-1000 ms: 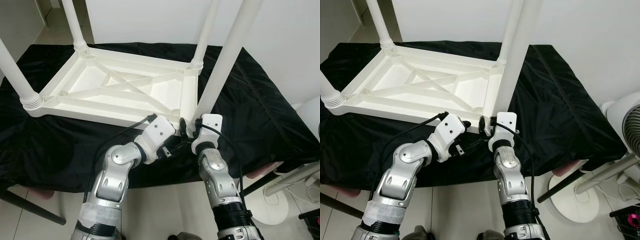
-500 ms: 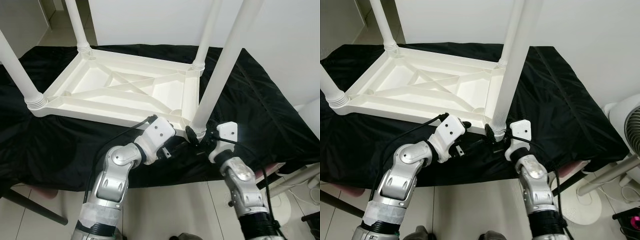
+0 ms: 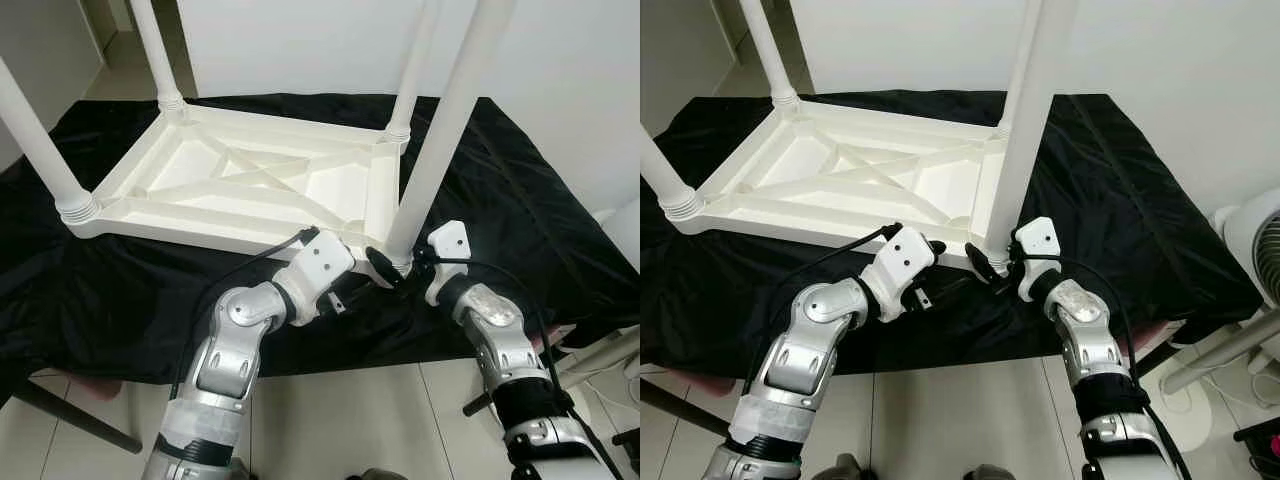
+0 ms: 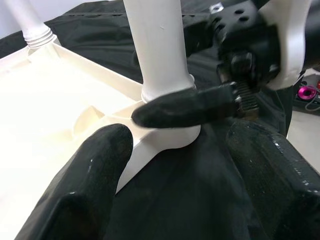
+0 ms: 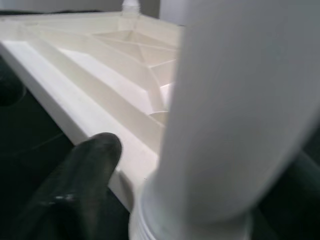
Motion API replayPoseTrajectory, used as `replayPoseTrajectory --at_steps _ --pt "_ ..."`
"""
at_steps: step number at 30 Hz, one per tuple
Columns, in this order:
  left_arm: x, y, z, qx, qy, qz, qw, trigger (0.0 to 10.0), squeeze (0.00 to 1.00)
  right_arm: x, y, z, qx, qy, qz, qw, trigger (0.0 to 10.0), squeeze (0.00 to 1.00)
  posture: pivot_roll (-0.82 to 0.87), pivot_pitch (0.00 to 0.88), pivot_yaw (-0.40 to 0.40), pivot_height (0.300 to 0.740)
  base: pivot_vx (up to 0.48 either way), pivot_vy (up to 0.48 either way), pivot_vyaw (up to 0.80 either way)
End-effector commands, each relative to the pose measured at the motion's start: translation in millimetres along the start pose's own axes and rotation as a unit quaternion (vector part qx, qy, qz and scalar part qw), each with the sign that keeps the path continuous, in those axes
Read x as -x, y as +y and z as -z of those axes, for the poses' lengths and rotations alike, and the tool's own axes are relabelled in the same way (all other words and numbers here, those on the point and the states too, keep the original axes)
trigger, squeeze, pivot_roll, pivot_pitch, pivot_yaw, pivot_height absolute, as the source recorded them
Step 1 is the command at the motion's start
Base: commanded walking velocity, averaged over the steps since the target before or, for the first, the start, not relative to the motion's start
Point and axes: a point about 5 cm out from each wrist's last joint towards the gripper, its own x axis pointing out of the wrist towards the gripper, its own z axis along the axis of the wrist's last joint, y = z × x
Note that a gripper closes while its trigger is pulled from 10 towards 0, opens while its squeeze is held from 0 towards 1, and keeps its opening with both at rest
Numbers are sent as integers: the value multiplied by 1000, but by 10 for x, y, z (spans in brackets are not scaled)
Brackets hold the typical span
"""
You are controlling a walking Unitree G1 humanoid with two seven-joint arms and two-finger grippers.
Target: Building children table
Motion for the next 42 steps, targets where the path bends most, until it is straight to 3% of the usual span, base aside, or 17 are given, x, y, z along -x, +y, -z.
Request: replayPoseTrajectory --at_steps 1,12,13,14,16,18,21,29,32,33,35,37,39,42 --pt "-11 108 -17 -4 -3 -93 996 10000 0 -49 60 52 6 12 -37 999 0 0 -93 0 24 740 0 0 0" --pt "6 101 -5 -4 0 -95 995 10000 0 -1 71 122 -9 18 -53 998 0 0 -90 14 17 740 0 0 0" --pt "12 94 -4 -3 0 -96 995 10000 0 17 70 138 -20 17 -49 998 9059 0 -90 16 16 740 0 0 0" --pt "17 86 0 -2 1 -96 995 10000 0 33 91 122 -46 4 -44 998 10000 0 -90 18 15 740 0 0 0" --pt "17 86 0 -2 1 -96 995 10000 0 33 91 122 -46 4 -44 998 10000 0 -90 18 15 740 0 0 0" --pt "14 86 6 -1 2 -97 995 10000 0 34 175 59 -86 -22 -26 996 10000 0 -93 18 11 740 0 0 0" --pt "9 93 5 -1 2 -98 995 10000 0 21 215 21 -97 -31 -7 995 10000 0 -93 17 9 740 0 0 0" --pt "14 110 7 1 3 -104 995 10000 0 -78 405 -6 -107 6 89 990 10000 0 -88 22 1 740 0 0 0" --pt "34 103 21 3 5 -106 994 10000 0 -121 507 44 -132 33 183 974 10000 0 -84 25 0 740 0 0 0" --pt "34 103 21 3 5 -106 994 10000 0 -121 507 44 -132 33 183 974 10000 0 -84 25 0 740 0 0 0" --pt "38 97 26 3 6 -106 994 10000 0 -108 506 72 -137 49 243 959 10000 0 -83 27 0 740 0 0 0" --pt "41 98 31 5 7 -107 994 10000 0 -91 507 116 -164 68 311 934 10000 0 -82 32 -1 740 0 0 0" --pt "45 95 32 6 8 -107 994 10000 0 -100 523 112 -169 71 330 926 10000 0 -80 36 -3 740 0 0 0" --pt "50 76 37 9 9 -107 994 10000 0 -117 533 51 -164 58 336 926 10000 0 -86 39 -1 740 0 0 0"
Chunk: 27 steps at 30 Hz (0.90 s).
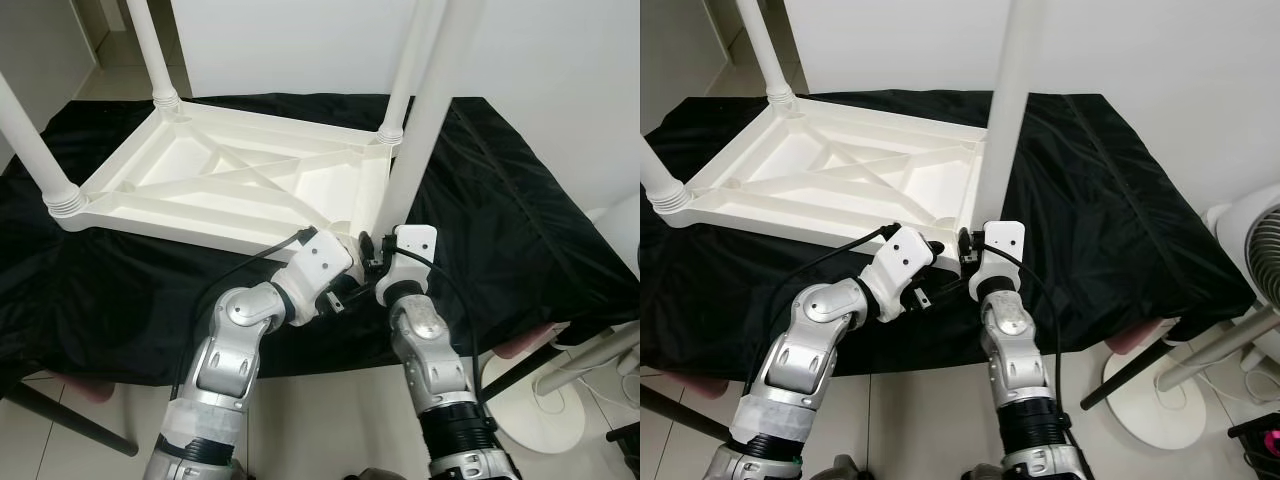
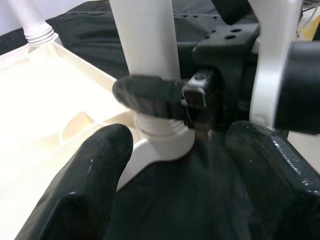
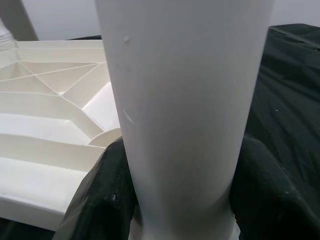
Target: Building children table
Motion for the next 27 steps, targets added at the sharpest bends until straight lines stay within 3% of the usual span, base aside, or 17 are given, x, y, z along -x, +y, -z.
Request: replayPoseTrajectory --at_steps 1,5,6,8,9,10,20,21,22,23,24,27 --pt "11 75 13 4 6 -99 995 10000 0 46 -69 152 -9 40 29 999 10000 0 -87 41 -5 740 0 0 0" --pt "12 63 19 4 6 -97 995 10000 0 60 -101 135 -2 36 29 999 10000 0 -87 43 -7 740 0 0 0" --pt "12 67 21 5 7 -98 995 10000 0 69 -118 120 -9 32 24 999 10000 647 -90 46 -11 740 0 0 0" --pt "12 67 21 5 7 -98 995 10000 0 69 -118 120 -9 32 24 999 10000 647 -90 46 -11 740 0 0 0" --pt "12 72 24 5 7 -100 995 10000 0 76 -133 95 -17 24 13 999 10000 1000 -91 46 -14 740 0 0 0" --pt "10 72 26 6 8 -101 995 10000 0 81 -154 69 -33 16 -2 999 10000 1000 -89 45 -13 740 0 0 0" --pt "30 37 36 5 9 -97 995 10000 0 140 -336 18 -20 -5 -70 997 10000 1000 -74 32 -18 740 0 0 0" --pt "37 46 34 3 10 -96 995 10000 0 158 -393 18 -6 -7 -103 995 10000 588 -72 31 -20 740 0 0 0" --pt "37 46 34 3 10 -96 995 10000 0 158 -393 18 -6 -7 -103 995 10000 588 -72 31 -20 740 0 0 0" --pt "47 61 35 1 11 -94 996 10000 0 164 -457 10 16 -11 -145 989 10000 0 -77 32 -18 740 0 0 0" --pt "47 61 35 1 11 -94 996 10000 0 164 -457 10 16 -11 -145 989 10000 0 -77 32 -18 740 0 0 0" --pt "61 61 28 -1 9 -73 997 10000 0 111 -583 -76 59 -16 -230 971 10000 0 -85 33 -13 740 0 0 0"
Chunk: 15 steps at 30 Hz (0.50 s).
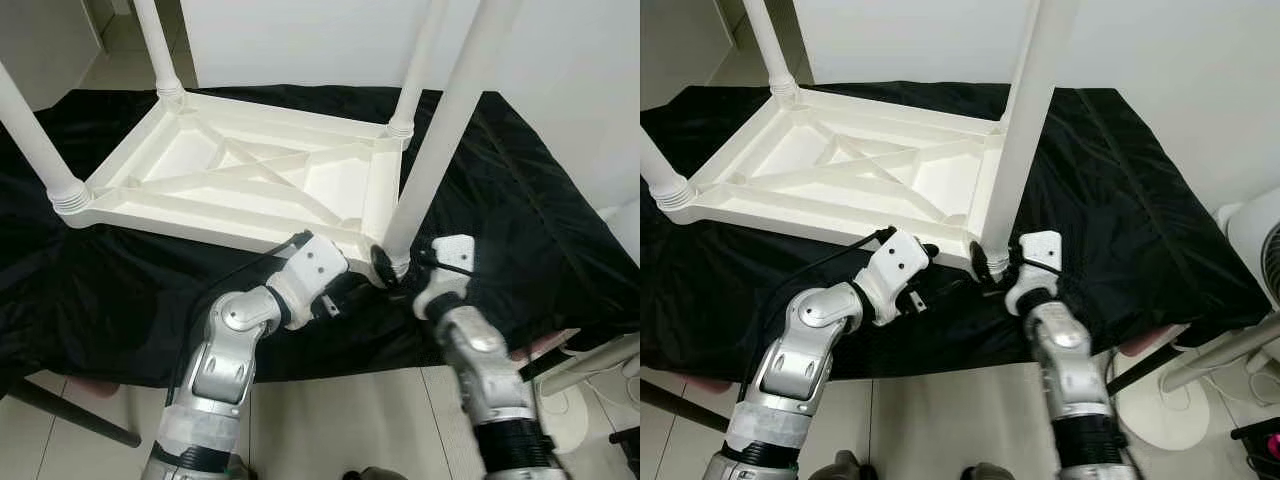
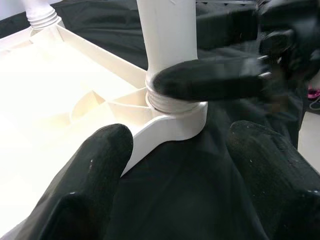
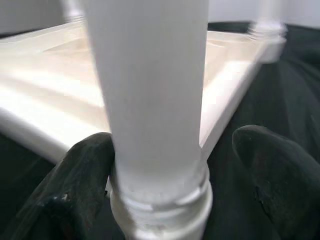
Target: Building children table
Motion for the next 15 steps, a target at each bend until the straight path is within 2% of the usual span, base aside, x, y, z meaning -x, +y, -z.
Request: replayPoseTrajectory --at_steps 1,5,9,10,15 --pt "21 64 -4 3 -1 -70 998 10000 0 -19 -9 -8 0 -3 -31 1000 10000 0 -85 33 -13 740 0 0 0" --pt "46 28 -33 8 -11 -36 999 10000 0 -97 -105 -135 19 -10 -81 996 10000 0 -107 40 -7 740 0 0 0" --pt "61 18 -37 8 -13 -23 1000 10000 0 -125 -119 -167 28 -10 -90 995 10000 0 -111 28 -10 740 0 0 0" --pt "77 -8 -14 5 -11 2 1000 10000 0 -194 -135 -204 46 -5 -120 992 10000 0 -112 27 -15 740 0 0 0" --pt "54 -20 -7 5 -8 7 1000 10000 0 -260 -133 -180 53 6 -148 988 10000 0 -97 37 -11 740 0 0 0"
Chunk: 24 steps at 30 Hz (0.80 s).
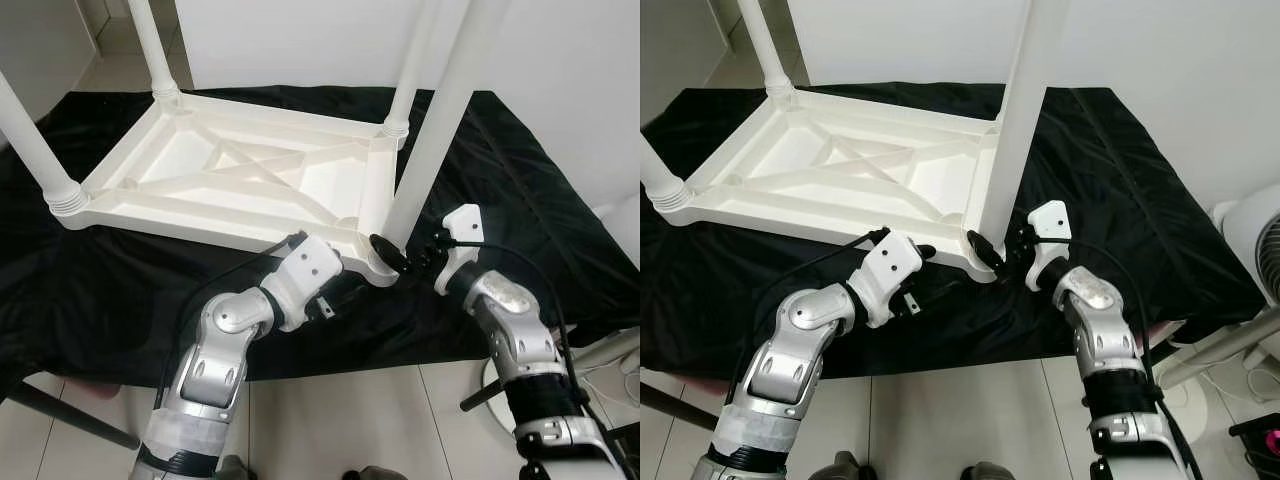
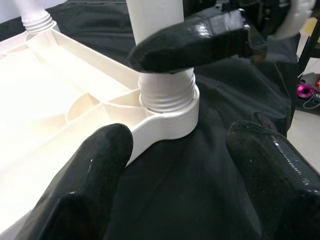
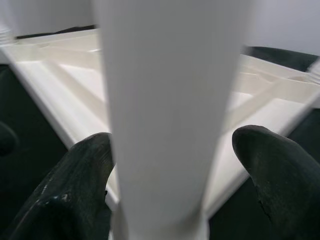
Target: Building children table
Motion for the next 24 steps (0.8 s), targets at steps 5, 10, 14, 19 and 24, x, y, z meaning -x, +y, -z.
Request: replayPoseTrajectory --at_steps 5,10,14,19,24 --pt "-6 -28 -2 6 4 -3 1000 10000 0 -133 90 160 6 30 -56 998 4588 0 -76 42 -2 740 0 0 0" --pt "-1 -31 3 6 5 -1 1000 10000 0 -158 102 178 10 33 -64 997 4588 0 -76 42 -2 740 0 0 0" --pt "8 -10 2 2 9 -6 1000 10000 0 -200 113 267 -5 45 -60 997 0 0 -60 21 -10 740 0 0 0" --pt "-7 -2 6 3 9 -18 1000 10000 0 -135 71 380 -31 55 -20 998 5490 0 -58 14 -17 740 0 0 0" --pt "-11 35 44 7 18 -45 999 10000 0 -87 52 460 -42 71 70 994 10000 0 -58 19 -28 740 0 0 0"
